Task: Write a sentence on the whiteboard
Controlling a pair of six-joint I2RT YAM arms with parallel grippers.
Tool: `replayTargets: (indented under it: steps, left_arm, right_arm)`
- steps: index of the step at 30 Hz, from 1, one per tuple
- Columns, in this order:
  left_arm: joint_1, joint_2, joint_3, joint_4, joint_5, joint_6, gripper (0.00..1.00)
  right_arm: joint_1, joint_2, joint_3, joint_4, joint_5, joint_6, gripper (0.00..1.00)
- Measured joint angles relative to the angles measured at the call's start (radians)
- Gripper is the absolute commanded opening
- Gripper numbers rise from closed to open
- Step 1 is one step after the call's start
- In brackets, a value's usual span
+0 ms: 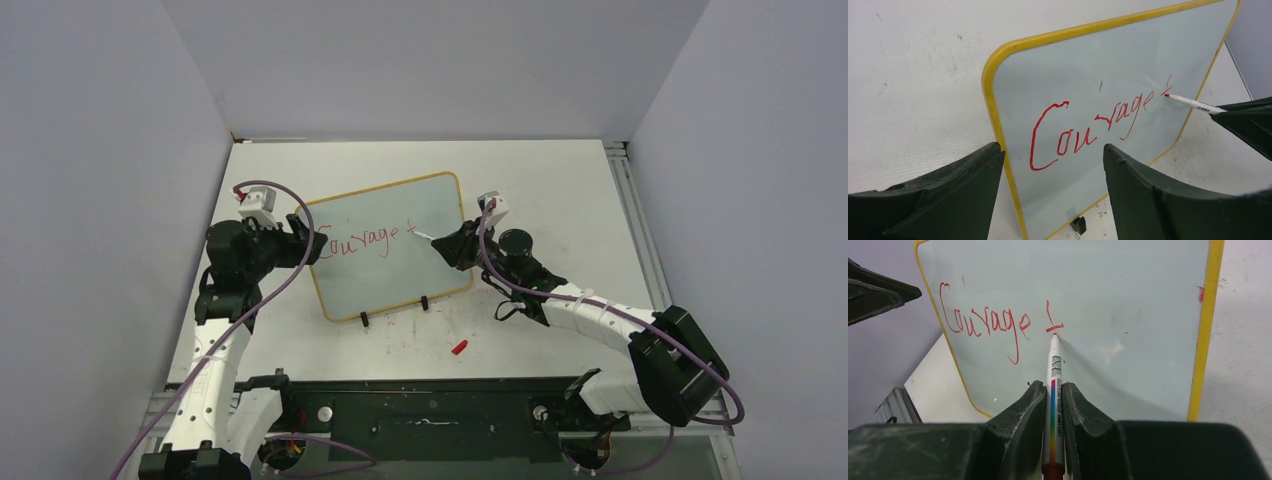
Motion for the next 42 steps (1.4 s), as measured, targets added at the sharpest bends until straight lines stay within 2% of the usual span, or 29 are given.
replayTargets:
  steps: [42]
  left_arm:
    - [0.003,0.002,0.000,0.000,0.011,0.000,0.70]
  right_arm:
    - [0.000,0.011,-0.019,0.024,0.008,0.001,0.05]
